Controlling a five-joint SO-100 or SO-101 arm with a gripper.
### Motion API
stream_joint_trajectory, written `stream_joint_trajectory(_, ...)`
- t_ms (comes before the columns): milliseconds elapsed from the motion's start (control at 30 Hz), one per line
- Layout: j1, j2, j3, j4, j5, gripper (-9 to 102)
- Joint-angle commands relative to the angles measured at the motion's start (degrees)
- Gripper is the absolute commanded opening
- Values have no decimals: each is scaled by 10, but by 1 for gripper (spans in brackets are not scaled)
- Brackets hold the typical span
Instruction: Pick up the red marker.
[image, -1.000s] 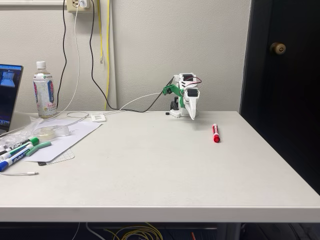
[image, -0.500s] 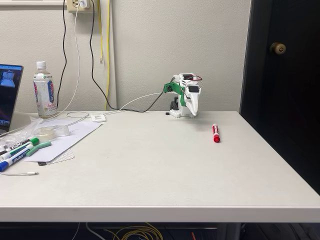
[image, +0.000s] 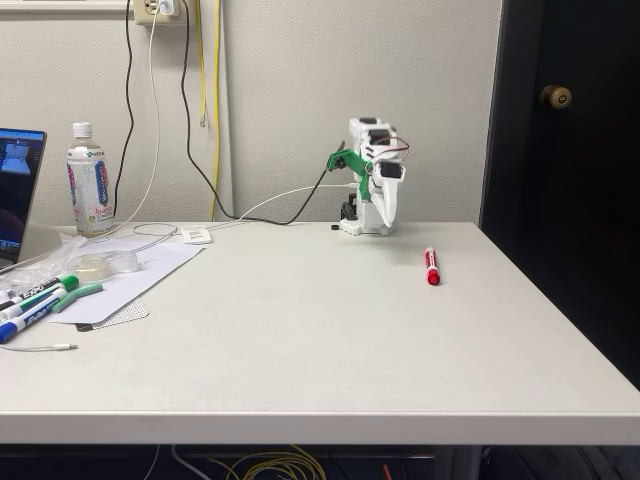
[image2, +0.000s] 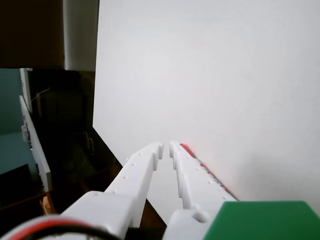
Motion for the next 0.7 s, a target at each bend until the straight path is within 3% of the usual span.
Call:
stream_joint_trajectory(0, -1, -47, -80, 8, -48, 1)
stream_joint_trajectory(467, 25, -199, -260, 128, -315, 1)
stream_joint_trajectory(667, 24, -249, -262, 156, -442, 0)
